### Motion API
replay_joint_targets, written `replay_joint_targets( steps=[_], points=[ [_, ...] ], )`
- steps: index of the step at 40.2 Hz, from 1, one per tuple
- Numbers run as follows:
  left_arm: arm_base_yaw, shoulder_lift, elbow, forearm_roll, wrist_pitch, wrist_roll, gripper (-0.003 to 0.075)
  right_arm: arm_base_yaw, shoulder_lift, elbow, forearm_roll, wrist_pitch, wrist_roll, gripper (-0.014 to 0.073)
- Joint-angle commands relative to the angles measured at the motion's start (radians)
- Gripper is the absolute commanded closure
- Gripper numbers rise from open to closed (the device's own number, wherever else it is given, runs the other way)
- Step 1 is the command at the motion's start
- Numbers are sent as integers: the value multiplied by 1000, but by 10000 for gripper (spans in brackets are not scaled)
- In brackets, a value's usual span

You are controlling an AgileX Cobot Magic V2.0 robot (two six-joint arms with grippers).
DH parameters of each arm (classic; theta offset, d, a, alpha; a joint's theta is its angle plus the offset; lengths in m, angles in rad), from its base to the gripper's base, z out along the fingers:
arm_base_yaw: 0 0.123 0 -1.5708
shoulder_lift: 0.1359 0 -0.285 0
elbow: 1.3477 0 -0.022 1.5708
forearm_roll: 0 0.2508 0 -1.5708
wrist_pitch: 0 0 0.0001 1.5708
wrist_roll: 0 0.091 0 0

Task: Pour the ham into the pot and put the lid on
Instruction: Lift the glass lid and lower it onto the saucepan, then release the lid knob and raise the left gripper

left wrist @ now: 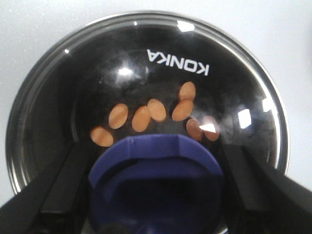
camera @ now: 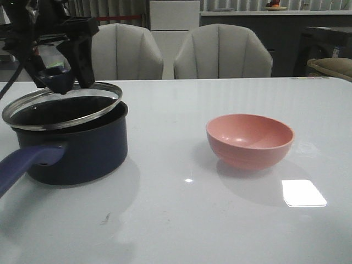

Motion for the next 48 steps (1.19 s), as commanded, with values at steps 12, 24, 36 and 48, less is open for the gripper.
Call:
replay_joint_targets(
  steps=[12, 24, 36, 48],
  points=[
    [-11, -39, -37, -1, -74, 3, 317, 0, 5, -27, 0, -80, -9, 444],
    [-11, -18, -37, 6, -57, 3, 317, 0, 5, -27, 0, -80, -9, 444],
    [-11, -10, -37, 34, -43, 3, 265, 0, 5, -27, 0, -80, -9, 444],
    [-11, -3, -44, 0, -76, 3, 73, 0, 5, -27, 0, -80, -9, 444]
  ],
)
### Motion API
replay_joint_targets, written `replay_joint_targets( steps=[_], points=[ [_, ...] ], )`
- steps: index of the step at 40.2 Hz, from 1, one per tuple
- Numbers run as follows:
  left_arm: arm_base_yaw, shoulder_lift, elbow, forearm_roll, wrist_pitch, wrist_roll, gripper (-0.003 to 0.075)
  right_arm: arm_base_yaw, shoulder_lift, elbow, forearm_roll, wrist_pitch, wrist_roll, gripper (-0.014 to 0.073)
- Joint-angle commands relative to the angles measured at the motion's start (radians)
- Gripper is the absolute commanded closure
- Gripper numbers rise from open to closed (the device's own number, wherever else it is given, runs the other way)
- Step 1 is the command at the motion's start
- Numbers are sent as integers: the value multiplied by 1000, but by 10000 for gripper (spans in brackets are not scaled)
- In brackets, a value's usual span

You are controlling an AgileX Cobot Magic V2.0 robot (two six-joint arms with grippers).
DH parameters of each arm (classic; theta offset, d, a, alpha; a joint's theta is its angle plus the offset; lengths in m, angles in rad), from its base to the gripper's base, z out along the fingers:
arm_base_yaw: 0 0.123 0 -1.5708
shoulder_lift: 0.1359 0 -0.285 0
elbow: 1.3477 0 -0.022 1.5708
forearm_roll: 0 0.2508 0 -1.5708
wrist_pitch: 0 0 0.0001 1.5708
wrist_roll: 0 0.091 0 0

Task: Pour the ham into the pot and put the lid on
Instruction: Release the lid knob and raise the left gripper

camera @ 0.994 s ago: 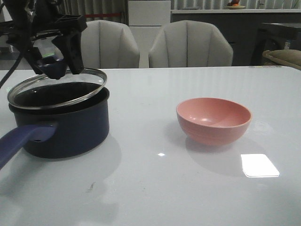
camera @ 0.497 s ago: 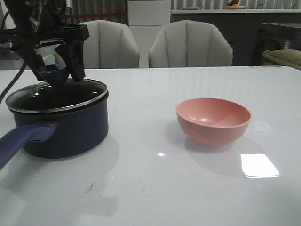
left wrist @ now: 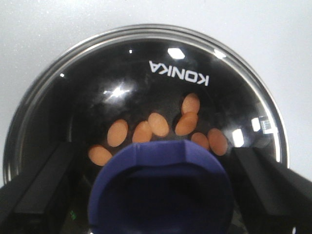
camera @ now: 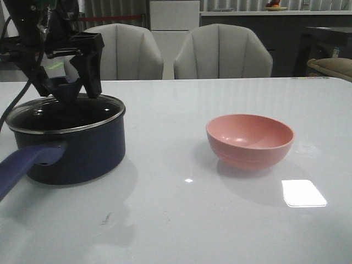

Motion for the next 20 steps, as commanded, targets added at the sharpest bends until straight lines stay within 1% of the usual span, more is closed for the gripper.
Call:
replay_joint_targets(
  steps=[1, 12, 20],
  points=[
    [-5, -50, -44, -19, -36, -3, 77, 0, 5, -27, 0, -80, -9, 444],
    [-5, -82, -149, -21, 41, -3, 84, 0, 5, -27, 0, -80, -9, 444],
    [-5, -193, -132, -19, 74, 48, 84, 0, 5, -27, 0, -80, -9, 444]
  ],
)
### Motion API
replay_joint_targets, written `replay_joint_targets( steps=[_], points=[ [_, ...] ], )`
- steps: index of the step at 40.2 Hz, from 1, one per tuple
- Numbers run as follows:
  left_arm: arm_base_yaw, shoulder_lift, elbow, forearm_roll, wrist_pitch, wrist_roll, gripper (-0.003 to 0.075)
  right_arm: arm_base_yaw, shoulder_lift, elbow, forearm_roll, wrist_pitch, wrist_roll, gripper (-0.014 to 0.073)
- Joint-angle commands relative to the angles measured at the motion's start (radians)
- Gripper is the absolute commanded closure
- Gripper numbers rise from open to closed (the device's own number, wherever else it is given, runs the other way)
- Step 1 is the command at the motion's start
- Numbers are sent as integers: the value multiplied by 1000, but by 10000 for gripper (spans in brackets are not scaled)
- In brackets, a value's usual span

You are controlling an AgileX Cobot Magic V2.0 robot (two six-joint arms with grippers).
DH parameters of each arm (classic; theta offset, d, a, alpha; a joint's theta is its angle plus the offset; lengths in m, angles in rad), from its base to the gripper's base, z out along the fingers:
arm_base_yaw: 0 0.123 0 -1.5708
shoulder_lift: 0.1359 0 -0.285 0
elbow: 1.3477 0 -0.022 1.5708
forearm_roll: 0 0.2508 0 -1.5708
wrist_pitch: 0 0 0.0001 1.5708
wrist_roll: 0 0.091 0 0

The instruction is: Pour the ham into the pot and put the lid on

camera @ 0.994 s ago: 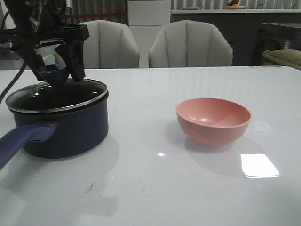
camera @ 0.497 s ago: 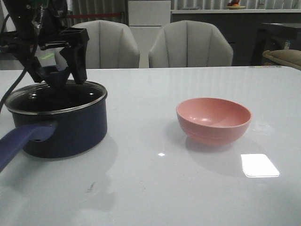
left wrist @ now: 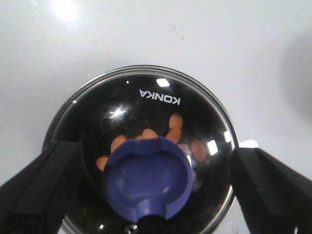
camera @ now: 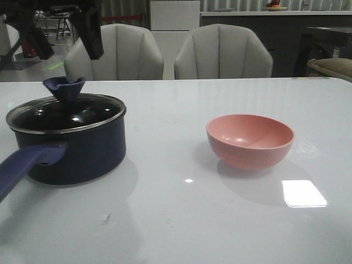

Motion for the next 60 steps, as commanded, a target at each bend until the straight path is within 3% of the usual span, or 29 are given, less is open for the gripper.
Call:
replay_joint_targets(
  steps=[1, 14, 25, 39, 50, 54, 60],
  points=[
    [-5, -121, -10, -13, -1, 28, 84, 0, 5, -27, 0, -80, -9, 444],
    [-5, -478, 263, -13, -101, 29, 84, 0, 5, -27, 0, -80, -9, 444],
    [-5, -812, 597, -13, -265, 29, 84, 0, 5, -27, 0, -80, -9, 444],
    [-5, -1336, 1051, -1, -580, 29, 84, 0, 5, -27, 0, -80, -9, 444],
    [-5, -1617, 1293, -1, -656, 29, 90, 0, 5, -27, 0, -80, -9, 444],
    [-5, -1666, 1324, -1, -663, 29, 166, 0, 5, -27, 0, -80, -9, 444],
    [-5, -1681, 1326, -1, -706, 29, 435, 0, 5, -27, 0, -80, -9, 444]
  ],
)
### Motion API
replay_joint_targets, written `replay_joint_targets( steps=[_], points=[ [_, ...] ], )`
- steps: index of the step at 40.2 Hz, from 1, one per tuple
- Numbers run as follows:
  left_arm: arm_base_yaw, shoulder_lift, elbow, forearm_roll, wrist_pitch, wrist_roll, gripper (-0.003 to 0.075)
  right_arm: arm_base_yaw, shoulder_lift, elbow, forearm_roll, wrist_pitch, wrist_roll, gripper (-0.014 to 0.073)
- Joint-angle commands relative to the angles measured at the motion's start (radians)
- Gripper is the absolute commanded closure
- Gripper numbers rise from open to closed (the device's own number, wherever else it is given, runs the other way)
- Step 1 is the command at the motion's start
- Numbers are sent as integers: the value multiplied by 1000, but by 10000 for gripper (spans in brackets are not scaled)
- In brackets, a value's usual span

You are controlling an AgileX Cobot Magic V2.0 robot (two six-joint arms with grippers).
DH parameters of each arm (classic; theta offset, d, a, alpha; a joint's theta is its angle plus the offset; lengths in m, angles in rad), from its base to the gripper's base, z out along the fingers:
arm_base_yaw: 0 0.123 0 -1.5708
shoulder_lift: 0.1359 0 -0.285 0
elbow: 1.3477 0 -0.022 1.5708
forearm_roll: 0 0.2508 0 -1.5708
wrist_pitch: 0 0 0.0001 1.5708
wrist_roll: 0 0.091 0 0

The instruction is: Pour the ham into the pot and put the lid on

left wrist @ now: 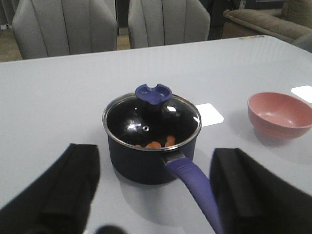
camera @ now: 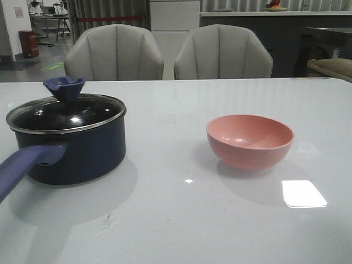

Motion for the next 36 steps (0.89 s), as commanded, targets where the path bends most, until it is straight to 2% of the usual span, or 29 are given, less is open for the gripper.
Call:
replay_joint_targets(
  steps=[1, 3, 7, 28, 36],
  points=[
    [-5, 8, -25, -5, -105, -1, 498, 0, 5, -27, 0, -80, -9, 444],
    [-5, 8, -25, -7, -105, -1, 615, 0, 5, -27, 0, -80, -9, 444],
    [-5, 8, -25, -11, -103, -1, 587, 0, 5, -27, 0, -80, -9, 444],
    [-3, 8, -11, 4, -109, -1, 587, 0, 5, -27, 0, -80, -9, 444],
    [67, -29, 106, 45, -230, -1, 587, 0, 5, -27, 0, -80, -9, 444]
  ],
)
